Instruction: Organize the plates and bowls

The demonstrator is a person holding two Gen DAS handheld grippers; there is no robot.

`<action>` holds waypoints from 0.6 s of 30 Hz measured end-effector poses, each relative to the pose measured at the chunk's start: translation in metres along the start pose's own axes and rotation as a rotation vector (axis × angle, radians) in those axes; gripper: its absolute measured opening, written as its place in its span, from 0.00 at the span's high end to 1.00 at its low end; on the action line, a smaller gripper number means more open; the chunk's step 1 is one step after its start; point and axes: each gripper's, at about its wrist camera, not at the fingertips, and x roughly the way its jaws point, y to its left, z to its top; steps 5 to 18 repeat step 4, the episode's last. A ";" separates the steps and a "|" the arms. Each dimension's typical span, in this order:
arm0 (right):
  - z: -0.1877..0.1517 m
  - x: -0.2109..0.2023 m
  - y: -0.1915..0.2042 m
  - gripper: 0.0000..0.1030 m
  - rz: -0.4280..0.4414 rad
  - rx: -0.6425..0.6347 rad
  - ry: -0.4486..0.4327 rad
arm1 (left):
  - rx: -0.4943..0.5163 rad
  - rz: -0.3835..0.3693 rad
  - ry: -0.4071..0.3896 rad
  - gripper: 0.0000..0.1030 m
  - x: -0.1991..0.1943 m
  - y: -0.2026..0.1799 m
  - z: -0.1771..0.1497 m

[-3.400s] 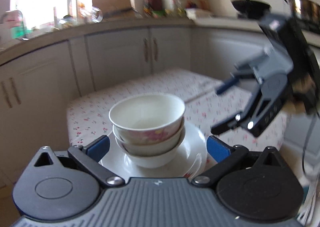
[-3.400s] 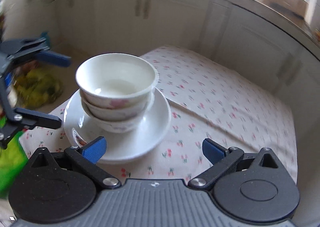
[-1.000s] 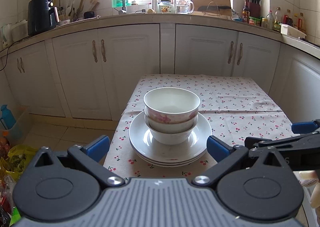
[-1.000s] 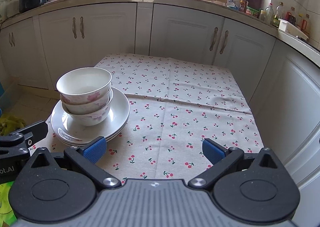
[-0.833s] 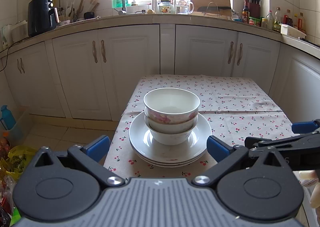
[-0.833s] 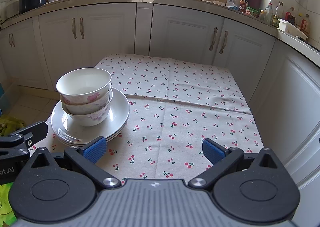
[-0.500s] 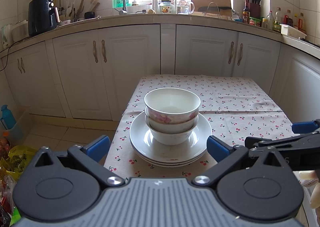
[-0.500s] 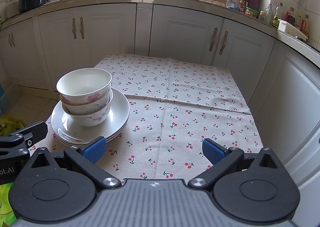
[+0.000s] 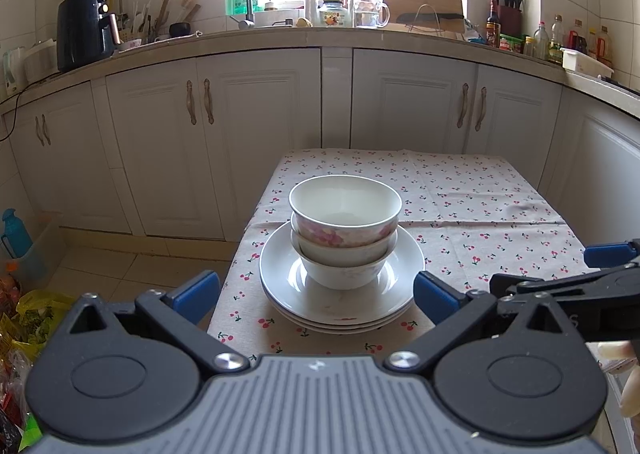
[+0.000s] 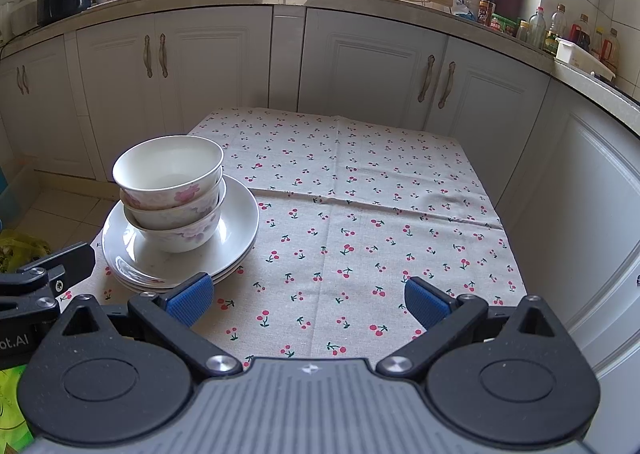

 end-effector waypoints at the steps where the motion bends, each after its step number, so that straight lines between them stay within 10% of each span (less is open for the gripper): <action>1: 0.000 0.000 0.000 0.00 -0.001 0.000 0.000 | -0.001 0.001 0.001 0.01 0.000 0.000 0.000; 18: 0.000 0.000 0.000 0.00 -0.001 0.000 0.000 | -0.003 0.001 0.002 0.01 -0.001 0.000 0.000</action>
